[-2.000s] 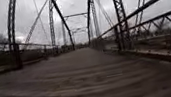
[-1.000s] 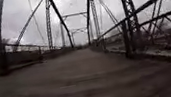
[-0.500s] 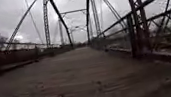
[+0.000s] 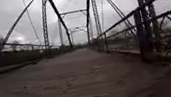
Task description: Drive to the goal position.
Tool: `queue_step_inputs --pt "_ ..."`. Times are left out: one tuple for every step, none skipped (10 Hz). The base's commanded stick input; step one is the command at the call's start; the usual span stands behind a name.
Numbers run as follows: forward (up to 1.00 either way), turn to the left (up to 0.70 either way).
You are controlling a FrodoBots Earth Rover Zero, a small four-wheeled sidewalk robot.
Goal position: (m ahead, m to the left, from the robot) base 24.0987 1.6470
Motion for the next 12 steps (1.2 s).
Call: queue_step_inputs --pt "1.00 0.00" --pt "1.00 0.00" --pt "1.00 0.00" --pt "1.00 0.00" --pt "1.00 0.00" --pt "1.00 0.00" --pt "1.00 0.00" --pt "1.00 0.00" --pt "1.00 0.00" --pt "1.00 0.00" --pt "1.00 0.00" --pt "1.00 0.00"
